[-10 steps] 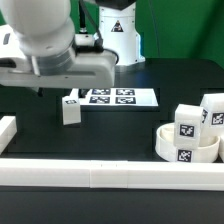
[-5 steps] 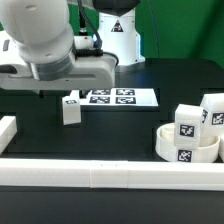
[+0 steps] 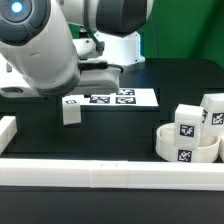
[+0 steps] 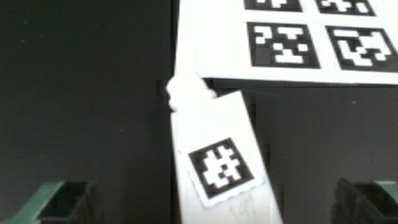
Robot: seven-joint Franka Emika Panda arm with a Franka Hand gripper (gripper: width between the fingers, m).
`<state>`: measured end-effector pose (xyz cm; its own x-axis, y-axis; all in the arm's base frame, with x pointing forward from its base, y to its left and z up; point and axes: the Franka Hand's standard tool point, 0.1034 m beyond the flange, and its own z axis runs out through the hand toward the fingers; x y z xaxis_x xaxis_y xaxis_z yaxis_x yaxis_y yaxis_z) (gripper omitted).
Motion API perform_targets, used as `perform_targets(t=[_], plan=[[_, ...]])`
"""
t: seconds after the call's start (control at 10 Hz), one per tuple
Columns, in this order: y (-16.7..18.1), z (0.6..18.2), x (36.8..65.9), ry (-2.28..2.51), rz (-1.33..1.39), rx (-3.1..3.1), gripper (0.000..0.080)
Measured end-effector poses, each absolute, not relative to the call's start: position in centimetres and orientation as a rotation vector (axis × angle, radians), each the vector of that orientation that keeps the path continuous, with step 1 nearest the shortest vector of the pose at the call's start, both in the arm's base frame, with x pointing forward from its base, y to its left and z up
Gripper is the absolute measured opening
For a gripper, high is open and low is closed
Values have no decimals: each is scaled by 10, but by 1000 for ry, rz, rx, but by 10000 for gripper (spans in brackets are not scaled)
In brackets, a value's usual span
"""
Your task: Assemble stool
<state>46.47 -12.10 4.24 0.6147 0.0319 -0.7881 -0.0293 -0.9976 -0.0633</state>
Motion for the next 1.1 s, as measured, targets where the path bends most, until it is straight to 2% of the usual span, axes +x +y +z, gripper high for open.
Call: perform_targets(t=[0.5,0.9,1.0,1.1], plan=[[-114,13,458,-22,1334,-2781,649],[-110,7,457,-34,1330,-2784,649],[-110,7,456,-34,1332,-2782,600],[-110,6,454,-33,1337,-2779,600]])
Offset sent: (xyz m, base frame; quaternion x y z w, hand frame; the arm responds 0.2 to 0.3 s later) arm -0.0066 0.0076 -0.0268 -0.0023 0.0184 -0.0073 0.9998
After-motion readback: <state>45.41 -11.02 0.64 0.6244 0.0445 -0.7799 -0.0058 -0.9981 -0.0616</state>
